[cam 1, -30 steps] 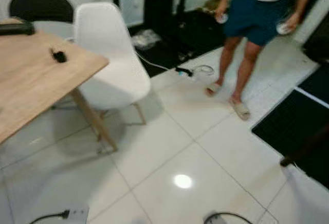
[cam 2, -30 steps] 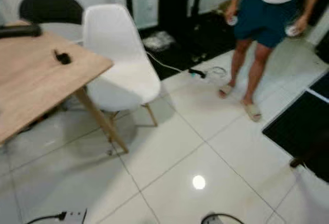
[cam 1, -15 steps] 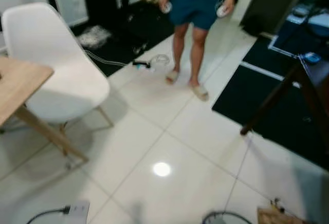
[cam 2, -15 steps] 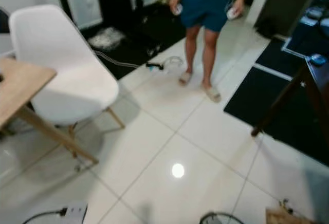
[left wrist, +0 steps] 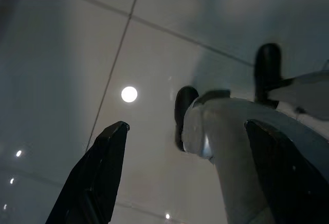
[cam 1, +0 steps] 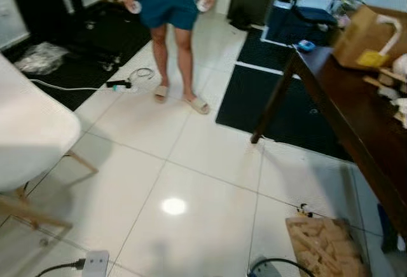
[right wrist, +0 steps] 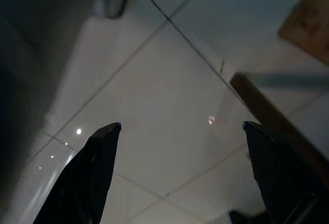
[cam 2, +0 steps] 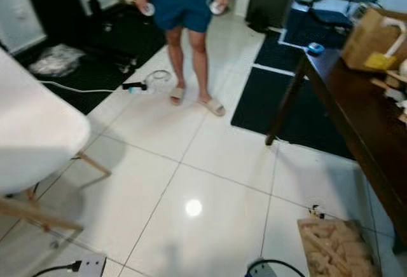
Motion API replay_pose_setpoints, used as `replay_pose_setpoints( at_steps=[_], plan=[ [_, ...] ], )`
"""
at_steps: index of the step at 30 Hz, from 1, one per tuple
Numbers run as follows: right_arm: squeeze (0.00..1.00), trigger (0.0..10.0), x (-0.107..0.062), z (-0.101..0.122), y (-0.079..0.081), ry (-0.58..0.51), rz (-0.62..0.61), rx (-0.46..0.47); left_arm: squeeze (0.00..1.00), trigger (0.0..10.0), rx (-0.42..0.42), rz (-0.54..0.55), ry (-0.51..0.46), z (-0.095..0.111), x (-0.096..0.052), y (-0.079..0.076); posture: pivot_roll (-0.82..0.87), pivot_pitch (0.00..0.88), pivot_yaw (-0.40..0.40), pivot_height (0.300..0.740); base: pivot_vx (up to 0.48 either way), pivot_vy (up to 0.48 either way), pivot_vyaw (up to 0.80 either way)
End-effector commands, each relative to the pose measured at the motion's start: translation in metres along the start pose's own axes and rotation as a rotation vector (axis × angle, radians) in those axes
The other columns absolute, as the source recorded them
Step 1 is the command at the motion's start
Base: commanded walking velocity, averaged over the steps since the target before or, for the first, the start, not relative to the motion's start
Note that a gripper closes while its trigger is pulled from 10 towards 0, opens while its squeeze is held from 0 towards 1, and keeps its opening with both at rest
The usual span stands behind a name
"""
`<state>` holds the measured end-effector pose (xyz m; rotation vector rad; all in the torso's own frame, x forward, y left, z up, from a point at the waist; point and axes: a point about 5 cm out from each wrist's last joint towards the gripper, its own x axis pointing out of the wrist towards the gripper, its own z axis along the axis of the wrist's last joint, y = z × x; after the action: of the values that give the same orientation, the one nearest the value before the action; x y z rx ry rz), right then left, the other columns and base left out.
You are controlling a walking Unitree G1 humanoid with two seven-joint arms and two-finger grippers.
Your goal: Picking trash to rubbish bin
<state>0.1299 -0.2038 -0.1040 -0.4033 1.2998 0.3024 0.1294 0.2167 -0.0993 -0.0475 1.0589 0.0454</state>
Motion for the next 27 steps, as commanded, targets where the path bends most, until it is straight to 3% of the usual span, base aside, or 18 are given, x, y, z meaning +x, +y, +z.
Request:
replay_pose_setpoints(
  at_steps=[1,9,14,27],
  plan=[
    [0.0,10.0,0.0,-0.004,0.003,0.006,0.01,-0.003,0.0,10.0,-0.005,-0.002,0.032,-0.009,-0.002,-0.001,0.2,0.091,-0.04,0.74,0.0,0.0,-0.77],
    [0.0,10.0,0.001,-0.004,0.009,0.005,0.016,0.0,0.0,10.0,-0.004,0.0,0.033,-0.01,-0.002,0.0,0.2,0.092,-0.038,0.74,0.0,0.0,-0.77],
    [0.0,10.0,0.003,0.007,0.018,-0.012,0.027,-0.002,0.0,10.0,-0.009,0.001,0.033,-0.01,-0.002,0.001,0.2,0.092,-0.039,0.74,0.0,0.0,-0.77],
    [0.0,10.0,0.002,0.012,0.016,-0.018,0.028,0.0,0.0,10.0,-0.009,0.001,0.033,-0.01,-0.002,0.001,0.2,0.092,-0.04,0.74,0.0,0.0,-0.77]
  ],
)
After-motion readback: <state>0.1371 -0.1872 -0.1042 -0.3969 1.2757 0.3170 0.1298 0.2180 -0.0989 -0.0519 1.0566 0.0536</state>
